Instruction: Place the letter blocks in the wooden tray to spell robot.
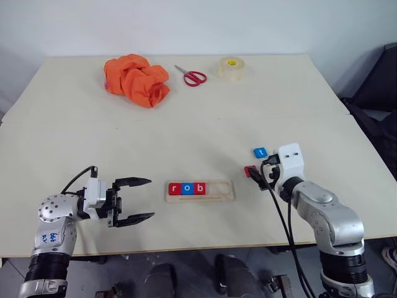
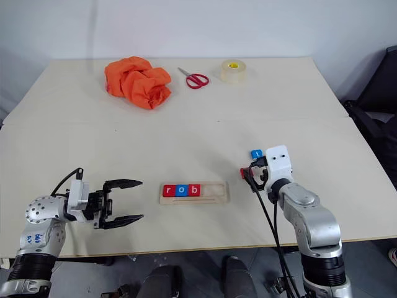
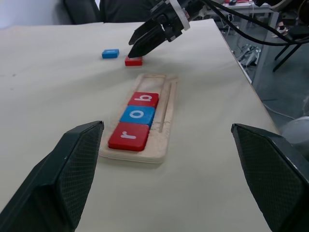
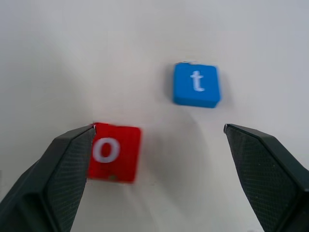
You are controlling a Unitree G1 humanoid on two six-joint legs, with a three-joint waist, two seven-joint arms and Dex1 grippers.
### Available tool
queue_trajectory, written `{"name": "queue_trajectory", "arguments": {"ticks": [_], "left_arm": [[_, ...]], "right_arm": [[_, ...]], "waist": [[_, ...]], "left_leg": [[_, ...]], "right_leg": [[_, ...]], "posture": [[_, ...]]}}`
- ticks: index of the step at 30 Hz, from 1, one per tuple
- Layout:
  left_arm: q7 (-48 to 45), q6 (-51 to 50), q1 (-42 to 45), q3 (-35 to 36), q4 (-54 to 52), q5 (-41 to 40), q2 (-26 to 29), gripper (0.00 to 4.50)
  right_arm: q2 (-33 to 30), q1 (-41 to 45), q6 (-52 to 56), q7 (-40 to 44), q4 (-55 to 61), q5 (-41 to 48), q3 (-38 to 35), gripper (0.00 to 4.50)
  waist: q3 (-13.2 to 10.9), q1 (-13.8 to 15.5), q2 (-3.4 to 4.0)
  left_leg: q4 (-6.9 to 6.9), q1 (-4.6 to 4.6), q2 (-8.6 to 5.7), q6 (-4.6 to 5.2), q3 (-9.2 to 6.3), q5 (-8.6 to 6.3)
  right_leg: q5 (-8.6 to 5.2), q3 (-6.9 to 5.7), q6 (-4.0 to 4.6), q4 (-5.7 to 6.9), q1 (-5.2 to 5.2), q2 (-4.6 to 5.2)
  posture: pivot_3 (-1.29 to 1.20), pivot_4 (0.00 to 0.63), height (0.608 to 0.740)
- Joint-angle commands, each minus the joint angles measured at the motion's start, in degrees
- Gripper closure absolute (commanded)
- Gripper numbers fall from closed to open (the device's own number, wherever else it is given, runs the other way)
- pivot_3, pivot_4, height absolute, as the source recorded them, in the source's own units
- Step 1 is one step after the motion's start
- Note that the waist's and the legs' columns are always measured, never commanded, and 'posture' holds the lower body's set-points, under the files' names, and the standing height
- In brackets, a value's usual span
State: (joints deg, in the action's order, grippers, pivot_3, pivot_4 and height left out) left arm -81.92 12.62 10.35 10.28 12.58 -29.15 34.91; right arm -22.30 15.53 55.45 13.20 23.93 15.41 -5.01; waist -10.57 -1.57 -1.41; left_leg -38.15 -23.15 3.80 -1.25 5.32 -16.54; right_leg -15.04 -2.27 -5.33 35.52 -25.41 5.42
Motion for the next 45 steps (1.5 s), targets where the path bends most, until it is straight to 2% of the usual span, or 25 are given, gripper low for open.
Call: {"name": "queue_trajectory", "arguments": {"ticks": [1,10,17,20,27,34,39,45], "left_arm": [[-0.08,0.78,0.38,0.27,0.4,-0.31,-0.01,0.0],[0.16,0.71,0.24,0.07,0.08,-0.33,-0.24,0.0],[0.07,0.43,-0.26,0.46,-0.44,-0.47,0.39,0.0],[0.18,0.32,-0.34,0.49,-0.64,-0.47,0.46,0.0],[-0.22,0.24,0.23,0.15,-0.19,-0.43,0.39,0.0],[-1.6,-0.26,1.87,-0.53,1.01,-0.48,0.35,0.0],[-3.93,-0.34,3.46,-0.9,3.1,-0.52,0.6,0.0],[-4.79,-0.17,5.03,-1.5,4.63,-0.19,0.29,0.0]], "right_arm": [[-0.29,0.31,1.43,0.4,3.39,1.16,-1.17,0.06],[5.81,-0.18,3.28,-4.12,4.45,-0.37,1.88,0.06],[7.47,-0.69,3.27,-5.58,1.97,-1.68,3.72,0.06],[8.02,-0.83,3.23,-5.86,2.19,-1.61,3.79,0.63],[8.33,-0.89,2.17,-6.67,3.0,-2.65,3.47,3.02],[9.39,-3.79,7.58,-7.39,11.8,-0.59,-0.17,3.04],[10.93,-10.27,16.79,-7.71,25.48,2.1,-3.07,3.04],[14.45,-11.3,22.02,-9.74,28.48,1.85,-1.64,3.04]], "waist": [[0.0,0.0,0.0],[0.0,-0.06,0.0],[0.0,-0.06,0.0],[0.0,-0.06,0.0],[0.0,-0.07,0.0],[0.0,0.02,0.0],[0.0,0.1,0.0],[0.02,-0.14,-0.03]], "left_leg": [[0.01,0.0,0.0,0.0,0.0,0.0],[0.03,0.0,0.01,0.0,0.0,0.0],[0.03,-0.01,0.0,0.0,0.0,0.0],[0.04,-0.01,0.01,0.0,0.0,0.0],[0.04,0.0,0.01,0.0,-0.01,0.0],[0.07,-0.02,0.01,0.0,-0.02,0.0],[0.1,-0.04,0.01,0.0,-0.05,0.0],[0.1,0.01,0.03,0.01,-0.04,0.0]], "right_leg": [[0.0,0.0,0.0,0.0,0.0,0.0],[0.0,0.0,0.0,0.0,-0.02,0.0],[0.0,0.0,0.0,-0.01,-0.02,0.01],[0.0,0.0,0.0,0.0,-0.02,0.0],[0.0,-0.01,0.01,0.0,-0.02,-0.01],[-0.01,-0.01,0.01,-0.03,-0.02,0.0],[-0.02,-0.04,0.02,-0.07,-0.02,0.0],[-0.02,-0.04,0.04,-0.03,-0.02,-0.02]], "posture": [[0.0,0.15,0.74],[0.0,0.15,0.74],[0.0,0.15,0.74],[0.0,0.15,0.74],[0.0,0.15,0.74],[0.0,0.15,0.74],[0.0,0.15,0.74],[0.0,0.15,0.74]]}}
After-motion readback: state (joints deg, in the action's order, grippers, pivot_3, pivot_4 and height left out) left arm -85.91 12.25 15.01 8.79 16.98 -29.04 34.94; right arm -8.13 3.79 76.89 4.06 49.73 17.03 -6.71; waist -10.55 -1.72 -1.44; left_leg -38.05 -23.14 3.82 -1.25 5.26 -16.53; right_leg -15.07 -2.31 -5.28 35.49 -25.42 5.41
